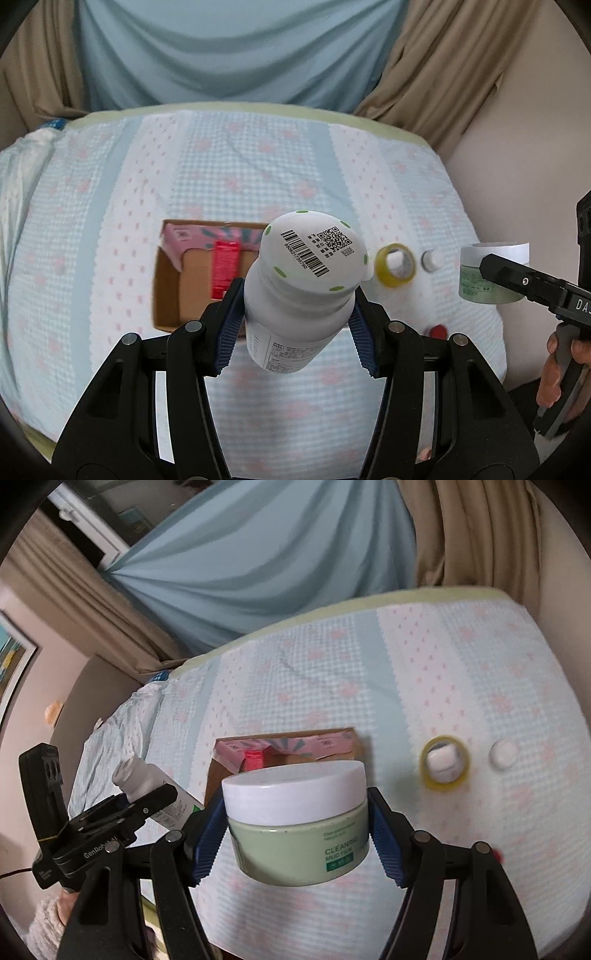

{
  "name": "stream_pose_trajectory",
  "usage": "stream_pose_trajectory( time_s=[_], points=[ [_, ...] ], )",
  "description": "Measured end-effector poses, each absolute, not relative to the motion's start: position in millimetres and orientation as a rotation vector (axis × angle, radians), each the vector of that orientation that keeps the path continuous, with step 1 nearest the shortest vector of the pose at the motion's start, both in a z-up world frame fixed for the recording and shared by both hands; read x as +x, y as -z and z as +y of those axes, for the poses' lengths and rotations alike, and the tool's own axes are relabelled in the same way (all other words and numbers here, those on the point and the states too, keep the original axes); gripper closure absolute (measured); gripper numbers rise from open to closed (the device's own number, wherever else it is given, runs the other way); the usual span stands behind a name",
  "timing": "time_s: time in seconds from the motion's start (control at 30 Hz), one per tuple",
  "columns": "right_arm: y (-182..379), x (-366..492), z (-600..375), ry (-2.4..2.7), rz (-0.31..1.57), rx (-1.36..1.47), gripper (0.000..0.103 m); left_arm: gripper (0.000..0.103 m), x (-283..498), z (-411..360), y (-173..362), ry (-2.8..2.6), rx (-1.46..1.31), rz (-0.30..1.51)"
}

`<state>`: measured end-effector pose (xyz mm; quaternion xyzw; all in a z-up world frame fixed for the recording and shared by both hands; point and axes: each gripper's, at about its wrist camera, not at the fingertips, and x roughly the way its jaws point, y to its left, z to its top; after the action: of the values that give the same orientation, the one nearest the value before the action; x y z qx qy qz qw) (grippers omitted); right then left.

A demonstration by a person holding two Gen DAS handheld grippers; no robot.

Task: Organize rigid objects
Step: 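Carry the pill bottle and green jar over the cardboard box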

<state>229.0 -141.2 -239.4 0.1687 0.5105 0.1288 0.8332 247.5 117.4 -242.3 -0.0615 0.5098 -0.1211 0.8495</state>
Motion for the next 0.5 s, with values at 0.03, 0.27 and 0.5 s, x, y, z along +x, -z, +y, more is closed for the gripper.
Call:
stream_pose_trajectory(
  time_s=[0.03, 0.27, 0.5],
  points=[
    [244, 231, -132, -0.261, 1.09, 0.354, 0.035, 0.053, 254, 128, 250, 0.262, -0.112, 1.082],
    [297, 250, -74, -0.174, 1.154, 0.385, 0.035, 0.053, 297, 178, 314, 0.309, -0.058, 1.179],
    [359, 269, -40, -0.12, 1.27, 0.296, 0.035, 0.054, 328, 199, 376, 0.331, -0.025, 1.256]
  ],
)
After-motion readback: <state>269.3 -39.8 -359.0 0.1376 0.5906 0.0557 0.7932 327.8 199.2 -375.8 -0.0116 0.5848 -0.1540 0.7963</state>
